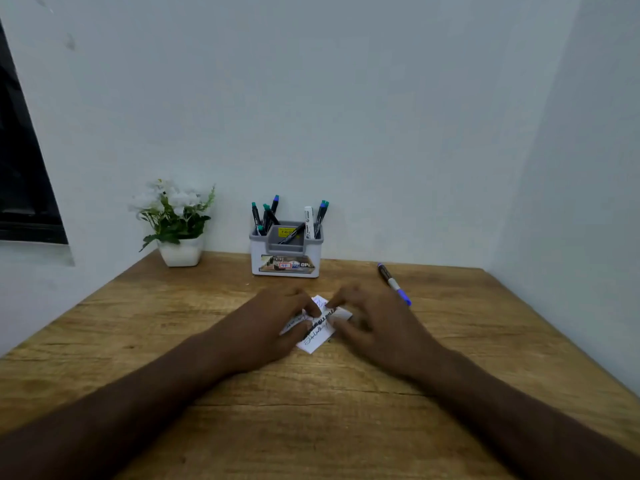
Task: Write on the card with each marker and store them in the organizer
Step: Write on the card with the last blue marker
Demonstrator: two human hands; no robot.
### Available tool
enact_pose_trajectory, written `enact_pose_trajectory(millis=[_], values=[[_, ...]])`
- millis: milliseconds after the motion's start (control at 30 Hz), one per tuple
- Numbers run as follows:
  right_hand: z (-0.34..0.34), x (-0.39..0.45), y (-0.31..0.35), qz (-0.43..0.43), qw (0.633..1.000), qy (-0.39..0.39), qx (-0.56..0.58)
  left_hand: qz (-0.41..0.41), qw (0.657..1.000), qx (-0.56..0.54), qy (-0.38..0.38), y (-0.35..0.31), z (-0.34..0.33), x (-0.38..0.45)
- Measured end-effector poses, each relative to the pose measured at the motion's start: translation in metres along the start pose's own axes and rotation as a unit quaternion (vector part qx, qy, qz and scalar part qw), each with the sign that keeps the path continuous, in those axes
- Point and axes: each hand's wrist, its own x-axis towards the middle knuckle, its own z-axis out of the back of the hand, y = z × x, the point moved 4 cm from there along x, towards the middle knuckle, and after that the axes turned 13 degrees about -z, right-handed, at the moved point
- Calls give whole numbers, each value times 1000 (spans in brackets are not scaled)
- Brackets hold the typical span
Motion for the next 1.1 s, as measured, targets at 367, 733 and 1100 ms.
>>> enact_pose_trajectory(millis=[367,733,1100], values=[[33,23,-69,-197,963,-39,-179,-22,1000,-17,-7,-5,6,2],[29,2,-5,-220,914,-69,333,1,1000,-26,-3,-12,5,-4],[4,-8,29,-177,875,44,449,1,999,12,-31,-23,12,-3]])
